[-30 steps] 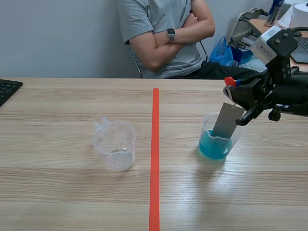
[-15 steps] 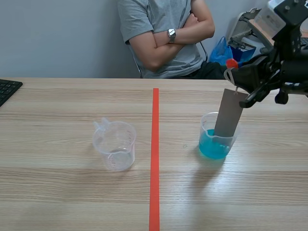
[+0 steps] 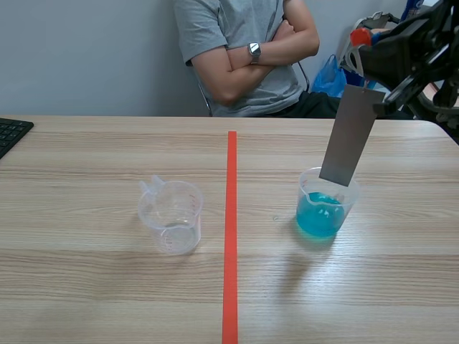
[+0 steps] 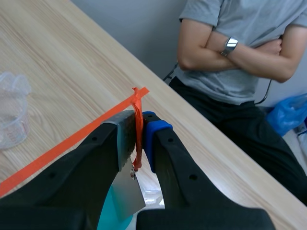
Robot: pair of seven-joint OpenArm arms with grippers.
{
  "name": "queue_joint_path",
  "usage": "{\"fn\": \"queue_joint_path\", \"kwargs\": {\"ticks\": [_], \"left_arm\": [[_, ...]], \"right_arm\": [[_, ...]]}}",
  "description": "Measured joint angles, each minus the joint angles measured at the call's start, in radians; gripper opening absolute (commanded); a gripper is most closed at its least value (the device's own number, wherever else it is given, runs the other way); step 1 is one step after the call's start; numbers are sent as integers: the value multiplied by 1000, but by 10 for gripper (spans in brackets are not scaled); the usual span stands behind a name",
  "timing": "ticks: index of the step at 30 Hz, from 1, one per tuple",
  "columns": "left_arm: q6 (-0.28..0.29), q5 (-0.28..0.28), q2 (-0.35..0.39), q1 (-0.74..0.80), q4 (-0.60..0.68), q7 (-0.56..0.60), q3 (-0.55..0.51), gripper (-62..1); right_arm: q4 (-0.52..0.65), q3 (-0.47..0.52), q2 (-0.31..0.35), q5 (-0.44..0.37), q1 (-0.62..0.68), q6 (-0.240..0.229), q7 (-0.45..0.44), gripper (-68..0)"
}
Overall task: Do the redox reaction experiment.
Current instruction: 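Raise the plate and point at it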
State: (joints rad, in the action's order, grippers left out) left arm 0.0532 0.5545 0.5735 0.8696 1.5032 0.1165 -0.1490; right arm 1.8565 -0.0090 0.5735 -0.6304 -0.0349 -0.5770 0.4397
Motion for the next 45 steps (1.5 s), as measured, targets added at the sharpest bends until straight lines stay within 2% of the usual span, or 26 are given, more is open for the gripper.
{"fn": "queue_joint_path", "kwargs": {"ticks": [6,20,28,33,39,41,45], "left_arm": [[0,0,0,0,0,0,0,-567],[0,0,0,0,0,0,0,-567],[4,0,10,0,0,8,0,-567],[111,8,115,0,-1,14,5,-567],[223,104,256,-6,-1,89,5,-567],[258,109,292,-32,-1,93,8,-567],[295,109,358,-157,-1,94,98,-567]], "right_arm": [[58,21,0,-40,0,0,18,-660],[100,24,0,-139,0,7,75,-660],[108,75,0,-160,0,8,82,-660],[108,75,0,-161,0,8,82,-660],[108,75,0,-161,0,8,82,-660],[108,75,0,-161,0,8,82,-660],[108,75,0,-160,0,8,82,-660]]}}
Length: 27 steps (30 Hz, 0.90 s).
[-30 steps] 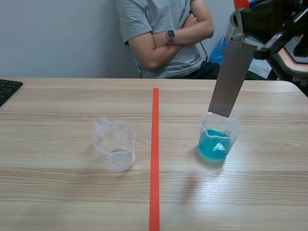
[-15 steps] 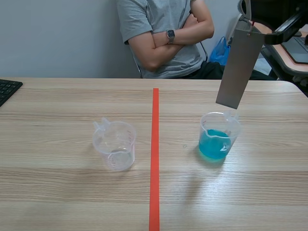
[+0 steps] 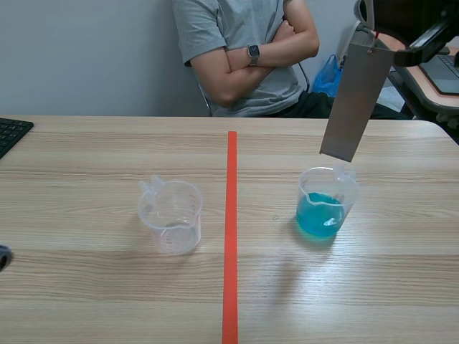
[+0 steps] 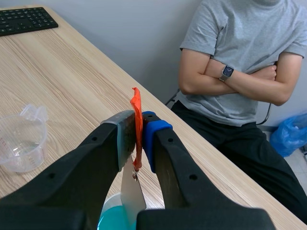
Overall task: Do the redox reaction experiment.
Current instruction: 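Raise the plate and point at it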
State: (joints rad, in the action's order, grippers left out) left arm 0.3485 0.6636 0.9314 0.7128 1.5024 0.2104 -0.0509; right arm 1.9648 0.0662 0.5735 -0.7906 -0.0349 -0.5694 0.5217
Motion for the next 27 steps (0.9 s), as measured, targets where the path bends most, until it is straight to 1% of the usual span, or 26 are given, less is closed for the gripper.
{"fn": "queue_joint_path", "kwargs": {"ticks": [2,6,9,12,14,16,18,19,21,24,27], "left_arm": [[16,0,17,-87,0,-1,69,-567],[12,0,22,-277,0,-8,227,-567],[12,0,21,-419,0,-37,348,-567],[12,-1,14,-557,0,-44,478,-567],[6,-1,-5,-649,0,-44,566,-567],[-17,-1,-34,-741,0,-54,652,-567],[-42,-1,-72,-829,-1,-99,734,-567],[-58,-1,-95,-870,-3,-113,774,-567],[-74,-1,-147,-946,-19,-133,848,-567],[-80,-2,-235,-1050,-79,-151,949,-567],[-128,-4,-325,-1141,-175,-171,1040,-567]], "right_arm": [[0,0,0,0,0,0,0,-660],[0,0,0,0,0,0,0,-660],[0,0,0,0,0,0,0,-660],[0,0,0,0,0,0,0,-660],[0,0,0,0,0,0,0,-660],[0,0,0,0,0,0,0,-660],[0,0,0,0,0,0,0,-660],[0,0,0,0,0,0,0,-660],[0,0,0,0,0,0,0,-660],[0,0,0,0,0,0,0,-660],[0,0,0,0,0,0,0,-660]]}}
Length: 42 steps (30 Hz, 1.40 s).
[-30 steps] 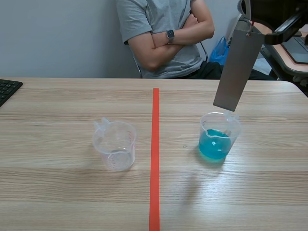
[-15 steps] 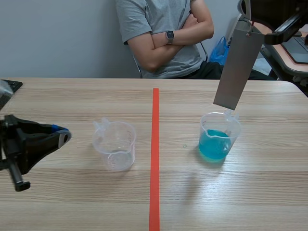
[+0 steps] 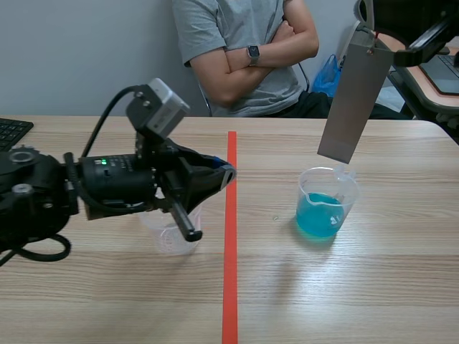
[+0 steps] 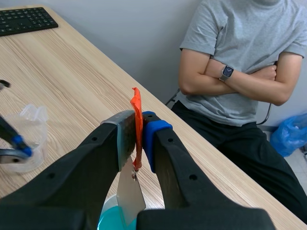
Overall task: Do the redox reaction experiment.
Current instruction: 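Raise the plate and point at it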
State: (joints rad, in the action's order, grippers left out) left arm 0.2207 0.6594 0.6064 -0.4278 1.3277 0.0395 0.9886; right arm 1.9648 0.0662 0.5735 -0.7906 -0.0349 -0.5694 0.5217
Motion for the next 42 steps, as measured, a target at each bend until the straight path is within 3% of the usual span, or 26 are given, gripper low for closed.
{"fn": "queue_joint_path", "kwargs": {"ticks": [5,16,27,42], "left_arm": [[-12,0,-122,-121,-172,-6,91,-567],[-19,0,-315,-260,-362,-2,106,-567],[57,0,-380,-265,-407,-3,115,-567],[61,0,-385,-265,-408,-3,115,-567]], "right_arm": [[0,0,0,0,0,0,0,-660],[0,0,0,0,0,0,0,-660],[0,0,0,0,0,0,0,-660],[0,0,0,0,0,0,0,-660]]}}
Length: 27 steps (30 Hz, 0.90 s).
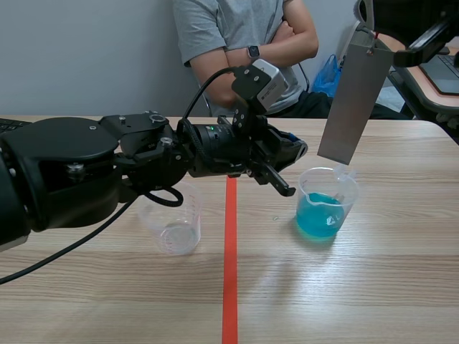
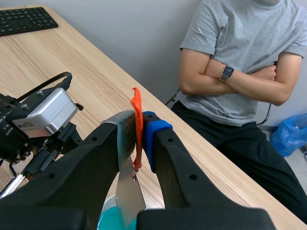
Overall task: Do the redox reaction experiment.
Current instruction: 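Raise the plate and point at it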
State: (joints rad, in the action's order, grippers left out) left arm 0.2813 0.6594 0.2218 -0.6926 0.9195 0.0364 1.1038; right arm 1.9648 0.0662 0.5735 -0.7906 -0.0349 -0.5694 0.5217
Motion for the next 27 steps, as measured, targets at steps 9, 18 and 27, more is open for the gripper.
{"fn": "queue_joint_path", "kwargs": {"ticks": [9,18,27], "left_arm": [[0,0,0,0,0,-2,0,-567],[0,0,0,0,0,-3,0,-567],[0,30,75,52,66,8,-38,-567]], "right_arm": [[0,0,0,0,0,0,0,-660],[0,0,0,0,0,0,0,-660],[0,0,0,0,0,0,0,-660]]}}
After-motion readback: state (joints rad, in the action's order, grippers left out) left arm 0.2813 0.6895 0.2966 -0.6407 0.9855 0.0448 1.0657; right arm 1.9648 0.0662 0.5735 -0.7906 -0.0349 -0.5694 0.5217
